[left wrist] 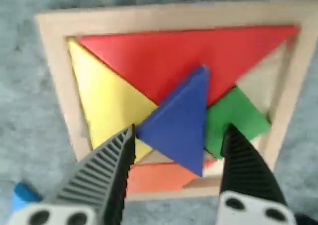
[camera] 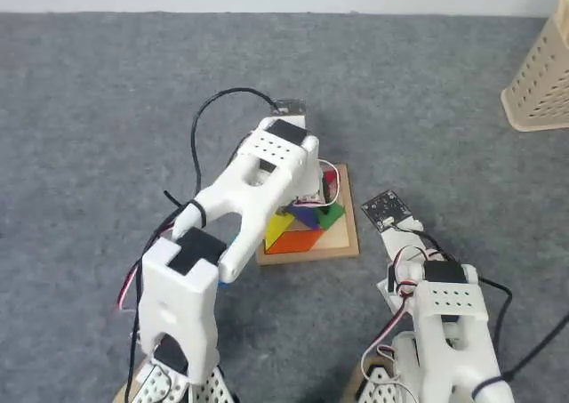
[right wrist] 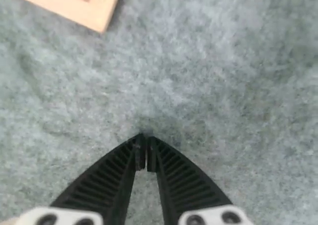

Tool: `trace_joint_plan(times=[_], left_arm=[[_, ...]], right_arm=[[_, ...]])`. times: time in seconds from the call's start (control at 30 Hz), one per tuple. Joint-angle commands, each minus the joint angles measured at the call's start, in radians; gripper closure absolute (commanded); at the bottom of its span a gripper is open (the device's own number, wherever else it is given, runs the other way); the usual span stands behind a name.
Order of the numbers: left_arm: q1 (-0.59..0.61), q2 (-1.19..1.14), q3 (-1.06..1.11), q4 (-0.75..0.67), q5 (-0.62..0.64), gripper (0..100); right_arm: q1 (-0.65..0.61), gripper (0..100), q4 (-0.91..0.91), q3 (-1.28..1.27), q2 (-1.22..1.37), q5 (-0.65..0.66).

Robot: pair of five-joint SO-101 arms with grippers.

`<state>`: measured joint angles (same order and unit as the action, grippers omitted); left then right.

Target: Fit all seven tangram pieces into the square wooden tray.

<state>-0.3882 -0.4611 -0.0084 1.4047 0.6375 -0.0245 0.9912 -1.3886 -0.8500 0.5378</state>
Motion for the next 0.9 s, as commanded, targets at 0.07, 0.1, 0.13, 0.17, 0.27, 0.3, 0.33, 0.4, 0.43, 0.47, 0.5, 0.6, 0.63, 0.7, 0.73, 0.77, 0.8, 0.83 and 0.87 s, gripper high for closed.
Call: trace_joint_plan(times=[0.07,0.1,0.13,0.17,0.27,0.3,0.33,0.4,0.43,0.47,0.5,0.6,0.63,0.7,0.73,0.77,0.8,0.83,0.87], left_arm=[[-0.012,0.193,-0.018,0.023,-0.103,73],[-0.012,0.221,-0.004,0.018,-0.147,73],[-0.012,0.247,0.010,0.009,-0.198,73],[-0.011,0.272,0.025,-0.006,-0.250,73],[-0.017,0.328,0.061,-0.057,-0.370,75],[-0.018,0.333,0.067,-0.078,-0.423,77],[-0.021,0.328,0.068,-0.100,-0.486,80],[-0.023,0.298,0.067,-0.147,-0.617,90],[-0.023,0.276,0.067,-0.172,-0.683,96],[-0.023,0.252,0.067,-0.190,-0.740,100],[-0.028,0.227,0.067,-0.203,-0.776,99],[-0.031,0.178,0.064,-0.233,-0.832,99],[-0.031,0.169,0.059,-0.241,-0.847,99],[-0.031,0.157,0.059,-0.256,-0.890,99],[-0.031,0.153,0.059,-0.258,-0.913,99],[-0.031,0.155,0.059,-0.262,-0.927,99],[-0.031,0.158,0.059,-0.265,-0.936,99],[-0.031,0.157,0.053,-0.273,-0.941,99],[-0.031,0.150,0.047,-0.279,-0.942,99]], right_arm=[[0.012,98.9,-0.018,0.003,-0.035,0.015],[0.012,98.9,-0.018,0.003,-0.035,0.015],[0.012,98.9,-0.018,0.003,-0.035,0.015],[0.012,98.9,-0.018,0.003,-0.035,0.015],[0.012,98.9,-0.018,0.003,-0.035,0.015],[0.012,98.9,-0.018,0.003,-0.035,0.015],[0.010,98.9,-0.018,0.003,-0.035,0.015],[0.010,98.9,-0.018,0.003,-0.035,0.015],[0.010,98.9,-0.018,0.003,-0.035,0.015],[0.010,98.9,-0.018,0.003,-0.035,0.015],[0.010,98.9,-0.018,0.003,-0.035,0.015],[0.010,98.9,-0.018,0.003,-0.035,0.015],[0.010,98.9,-0.018,0.003,-0.035,0.015],[0.010,98.9,-0.018,0.003,-0.035,0.015],[0.010,98.9,-0.018,0.003,-0.035,0.015],[0.010,98.9,-0.018,0.003,-0.035,0.015],[0.010,98.9,-0.018,0.003,-0.035,0.015],[0.010,98.9,-0.018,0.003,-0.035,0.015],[0.010,98.9,-0.018,0.003,-0.035,0.015]])
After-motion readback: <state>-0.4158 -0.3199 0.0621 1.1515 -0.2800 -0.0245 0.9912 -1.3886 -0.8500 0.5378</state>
